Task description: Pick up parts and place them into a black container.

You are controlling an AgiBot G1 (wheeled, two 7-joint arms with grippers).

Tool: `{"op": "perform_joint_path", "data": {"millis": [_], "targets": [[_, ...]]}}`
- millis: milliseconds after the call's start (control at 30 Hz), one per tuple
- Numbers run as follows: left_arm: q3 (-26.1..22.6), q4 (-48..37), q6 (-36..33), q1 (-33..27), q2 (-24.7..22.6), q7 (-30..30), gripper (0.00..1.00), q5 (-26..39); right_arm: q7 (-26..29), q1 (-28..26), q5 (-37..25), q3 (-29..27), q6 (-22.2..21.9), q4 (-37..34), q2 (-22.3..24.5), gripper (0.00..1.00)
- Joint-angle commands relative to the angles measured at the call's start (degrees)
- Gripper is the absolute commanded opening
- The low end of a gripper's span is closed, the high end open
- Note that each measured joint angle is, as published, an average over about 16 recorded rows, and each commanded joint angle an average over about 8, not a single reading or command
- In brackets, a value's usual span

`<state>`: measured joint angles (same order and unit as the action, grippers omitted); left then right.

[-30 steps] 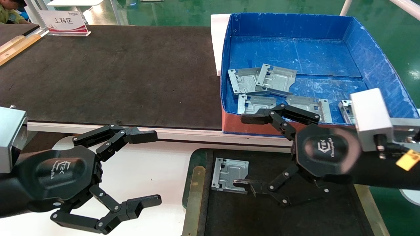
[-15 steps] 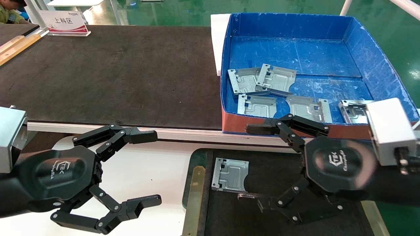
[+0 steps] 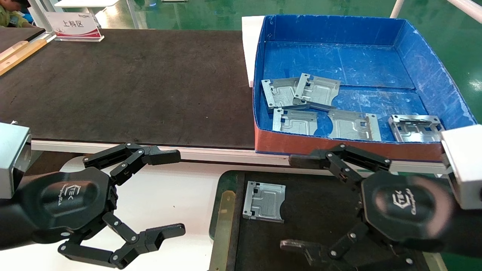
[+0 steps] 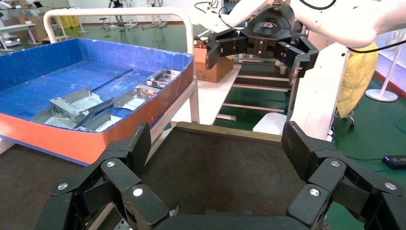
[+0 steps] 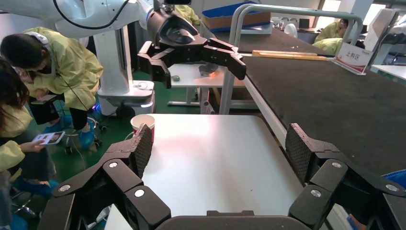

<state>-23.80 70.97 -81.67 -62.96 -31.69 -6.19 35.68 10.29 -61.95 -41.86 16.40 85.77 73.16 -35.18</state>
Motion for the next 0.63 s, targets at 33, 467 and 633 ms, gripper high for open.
{"op": "perform_joint_path", "data": {"millis": [33, 467, 633], "targets": [[0.0, 0.0, 0.0, 0.0, 0.0, 0.0, 1.00, 0.0, 0.7, 0.8, 0.0, -0.8, -0.1, 0.8, 0.3, 1.00], [0.0, 0.0, 0.0, 0.0, 0.0, 0.0, 1.00, 0.0, 0.6, 0.8, 0.0, -0.8, -0.2, 0.8, 0.3, 1.00], [0.0, 0.0, 0.0, 0.0, 0.0, 0.0, 1.00, 0.0, 0.6, 0.6, 0.0, -0.7, -0.2, 0.6, 0.3, 1.00]]}}
